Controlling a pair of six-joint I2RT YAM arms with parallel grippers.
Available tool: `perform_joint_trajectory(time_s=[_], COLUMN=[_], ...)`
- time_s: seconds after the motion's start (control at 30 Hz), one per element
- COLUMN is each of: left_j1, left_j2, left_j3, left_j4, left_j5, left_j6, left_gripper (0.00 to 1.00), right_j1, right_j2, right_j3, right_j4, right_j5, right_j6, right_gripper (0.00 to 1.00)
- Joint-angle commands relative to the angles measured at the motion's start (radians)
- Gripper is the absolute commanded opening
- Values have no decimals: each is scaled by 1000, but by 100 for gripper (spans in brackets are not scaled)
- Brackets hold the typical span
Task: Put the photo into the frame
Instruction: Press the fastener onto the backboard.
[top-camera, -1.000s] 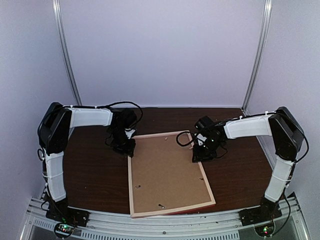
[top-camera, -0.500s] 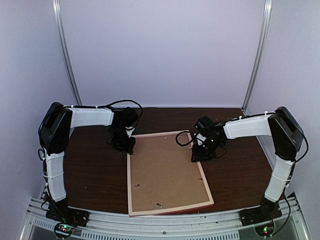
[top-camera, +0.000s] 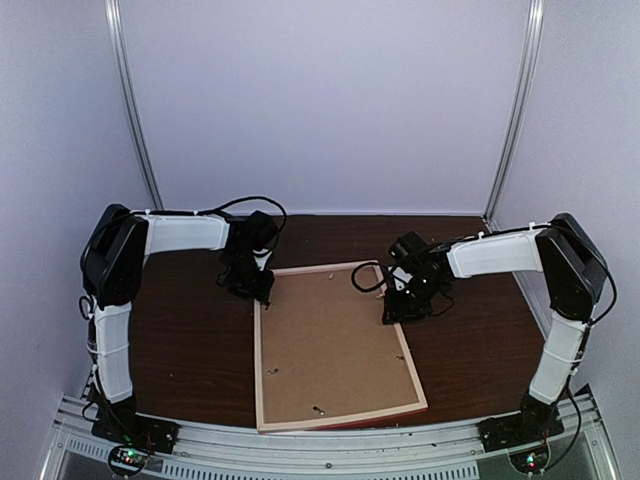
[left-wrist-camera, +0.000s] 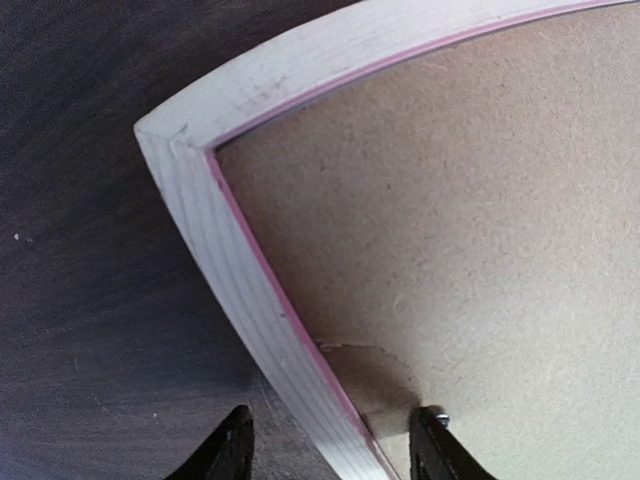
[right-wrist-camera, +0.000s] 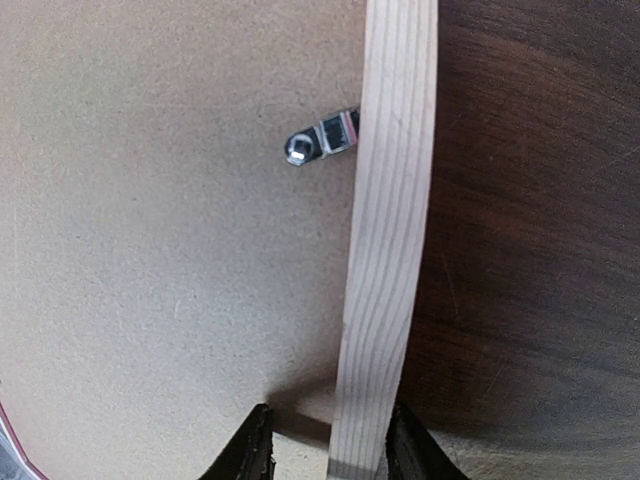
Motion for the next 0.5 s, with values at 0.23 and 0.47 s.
perform_joint_trajectory(time_s=[0.23,0.47], left_j1=[-14,-44], left_j2=[44,17], left_j3=[-43,-87], left_j4=[61,68], left_j5=[64,64], left_j6=[-13,-37], left_gripper=[53,53], right_j1=[1,2], right_j2=[59,68], right_j3=[-36,-34], right_j4=[-1,2], right_j5=[25,21], right_j6=[-2,-2], right_gripper=[38,38])
